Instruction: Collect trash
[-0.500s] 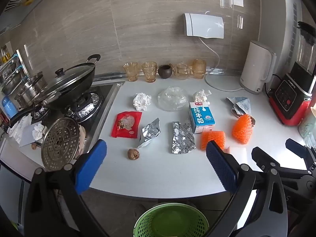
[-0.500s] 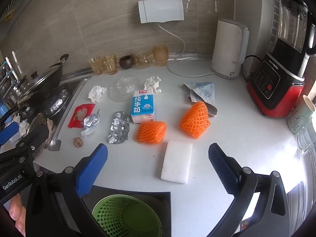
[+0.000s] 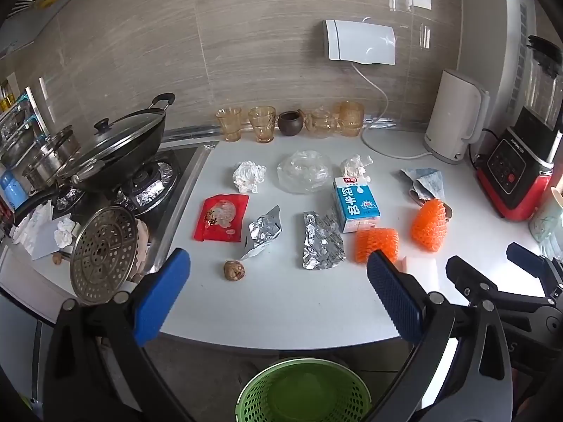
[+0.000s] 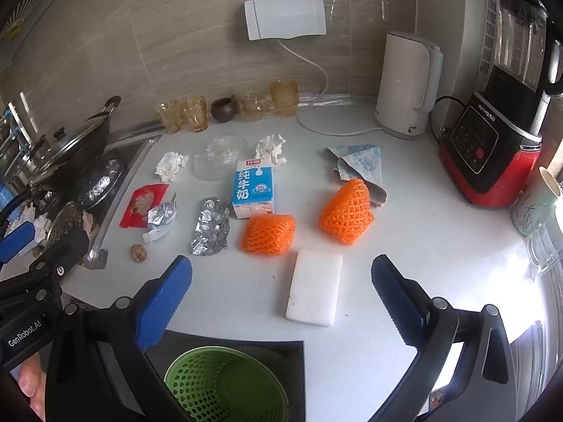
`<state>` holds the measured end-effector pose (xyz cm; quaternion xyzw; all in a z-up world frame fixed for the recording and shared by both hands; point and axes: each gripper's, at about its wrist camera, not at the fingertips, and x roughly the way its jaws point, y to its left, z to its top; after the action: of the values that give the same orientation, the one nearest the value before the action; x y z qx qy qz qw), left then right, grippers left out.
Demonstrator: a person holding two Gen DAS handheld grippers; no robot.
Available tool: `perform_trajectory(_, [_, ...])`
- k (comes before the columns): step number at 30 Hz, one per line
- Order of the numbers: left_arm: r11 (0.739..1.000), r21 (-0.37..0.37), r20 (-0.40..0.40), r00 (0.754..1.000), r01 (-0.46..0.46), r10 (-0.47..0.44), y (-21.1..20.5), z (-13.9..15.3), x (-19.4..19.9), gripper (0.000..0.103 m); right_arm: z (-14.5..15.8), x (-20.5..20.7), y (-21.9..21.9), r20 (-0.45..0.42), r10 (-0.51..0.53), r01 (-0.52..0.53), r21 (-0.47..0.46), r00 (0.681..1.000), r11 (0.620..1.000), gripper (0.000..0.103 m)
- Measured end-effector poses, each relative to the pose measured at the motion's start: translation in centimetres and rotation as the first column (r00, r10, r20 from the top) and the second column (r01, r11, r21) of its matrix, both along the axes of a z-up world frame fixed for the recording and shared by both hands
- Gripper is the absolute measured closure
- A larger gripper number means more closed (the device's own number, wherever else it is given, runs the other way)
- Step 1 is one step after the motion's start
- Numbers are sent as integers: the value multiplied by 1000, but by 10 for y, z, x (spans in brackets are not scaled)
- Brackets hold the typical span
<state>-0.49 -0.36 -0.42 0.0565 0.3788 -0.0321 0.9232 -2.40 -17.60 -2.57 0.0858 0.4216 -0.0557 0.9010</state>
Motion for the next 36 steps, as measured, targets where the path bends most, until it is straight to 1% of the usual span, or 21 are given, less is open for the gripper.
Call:
perform_trajectory(13, [1000, 0, -2, 1000, 1, -1, -4, -1, -5, 6, -2, 1, 0, -3, -3, 3, -1, 1000, 1000, 2])
perform_trajectory(14, [1000, 0, -4, 1000, 2, -2, 1, -1, 2, 6, -2, 1, 0, -3, -3, 3, -1, 1000, 1000, 2])
perform_trajectory(36, [1000, 0, -7, 1000, 7, -7, -4, -5, -2, 6, -5, 2, 1, -11, -3, 3, 7, 1000, 1000, 2])
